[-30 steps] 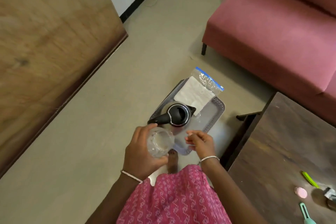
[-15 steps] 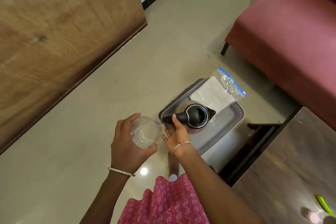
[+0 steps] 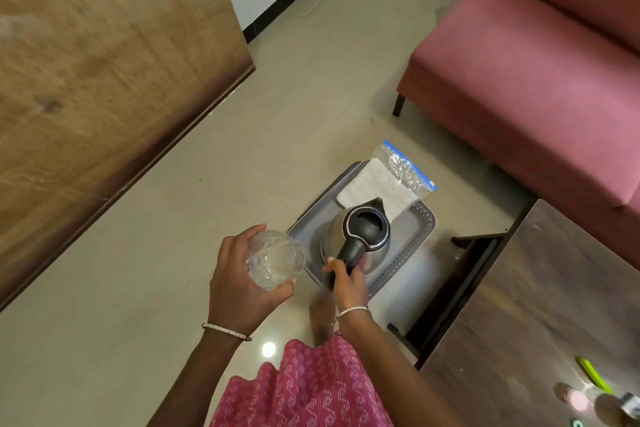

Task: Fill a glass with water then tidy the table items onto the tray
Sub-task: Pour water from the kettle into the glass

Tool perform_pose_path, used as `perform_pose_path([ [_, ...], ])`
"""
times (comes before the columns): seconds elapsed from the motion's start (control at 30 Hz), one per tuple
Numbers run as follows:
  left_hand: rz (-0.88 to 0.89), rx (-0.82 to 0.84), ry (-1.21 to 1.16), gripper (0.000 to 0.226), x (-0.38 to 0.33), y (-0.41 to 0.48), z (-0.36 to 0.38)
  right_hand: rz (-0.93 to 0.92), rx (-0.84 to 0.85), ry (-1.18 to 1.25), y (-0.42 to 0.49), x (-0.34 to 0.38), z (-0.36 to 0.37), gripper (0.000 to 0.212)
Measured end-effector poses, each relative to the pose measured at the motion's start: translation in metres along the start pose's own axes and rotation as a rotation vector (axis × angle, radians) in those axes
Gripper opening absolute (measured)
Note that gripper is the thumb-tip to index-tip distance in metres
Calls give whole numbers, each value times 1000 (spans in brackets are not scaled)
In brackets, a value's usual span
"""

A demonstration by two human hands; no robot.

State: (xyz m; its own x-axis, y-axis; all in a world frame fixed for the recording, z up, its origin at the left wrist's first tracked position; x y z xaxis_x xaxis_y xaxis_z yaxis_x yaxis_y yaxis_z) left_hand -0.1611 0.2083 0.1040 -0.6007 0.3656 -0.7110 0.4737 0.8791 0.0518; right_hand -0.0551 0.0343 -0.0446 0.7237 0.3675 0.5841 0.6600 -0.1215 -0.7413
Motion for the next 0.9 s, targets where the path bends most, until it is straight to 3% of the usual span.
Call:
perform_pose_path([
  [0.13, 43, 13, -12, 91, -14, 2, 6, -182, -44, -92, 11, 19, -32, 28],
  [0.5, 122, 56, -22, 95, -39, -4, 18, -486, -32, -177, -2, 69, -83, 24],
  [0.63, 122, 57, -55, 95, -54, -3, 15, -601, 24, -141, -28, 103, -120, 39],
  [0.9, 71, 6, -172, 88, -94, -5, 16, -992, -133, -177, -100, 199, -214, 40],
])
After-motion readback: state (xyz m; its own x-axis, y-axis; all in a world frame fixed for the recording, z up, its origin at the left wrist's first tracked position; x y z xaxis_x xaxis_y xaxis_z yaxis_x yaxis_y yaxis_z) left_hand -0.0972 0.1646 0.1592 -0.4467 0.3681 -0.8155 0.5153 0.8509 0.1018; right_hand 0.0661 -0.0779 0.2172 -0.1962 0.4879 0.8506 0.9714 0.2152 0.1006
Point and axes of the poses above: each hand's wrist, its own y-axis towards the middle knuckle, its own z-axis out of the palm, x = y × z, the point moved 7 cm from there along y, towards the middle knuckle, and after that the axes turned 15 degrees about -x, right-handed, at the moved point
